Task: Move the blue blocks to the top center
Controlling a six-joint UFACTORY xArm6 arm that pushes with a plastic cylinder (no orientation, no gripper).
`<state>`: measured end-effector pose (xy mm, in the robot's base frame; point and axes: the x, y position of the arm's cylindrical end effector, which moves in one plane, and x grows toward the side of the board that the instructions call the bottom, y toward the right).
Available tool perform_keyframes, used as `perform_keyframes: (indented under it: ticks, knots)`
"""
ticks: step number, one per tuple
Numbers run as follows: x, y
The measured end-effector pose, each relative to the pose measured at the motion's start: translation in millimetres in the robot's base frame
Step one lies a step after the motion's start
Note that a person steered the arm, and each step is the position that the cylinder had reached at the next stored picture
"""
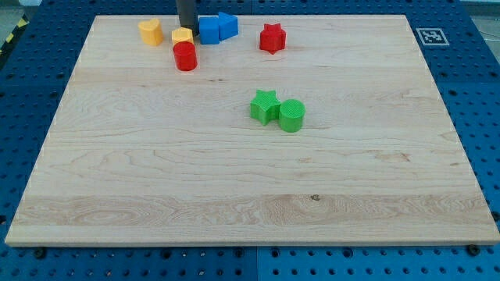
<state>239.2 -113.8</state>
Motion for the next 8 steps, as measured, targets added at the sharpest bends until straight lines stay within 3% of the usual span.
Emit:
perform_keyframes:
  ticks: [3,4,6,8]
  knots:
    - [-4,38]
    - [-19,22]
    - [-41,53]
    - [-36,32]
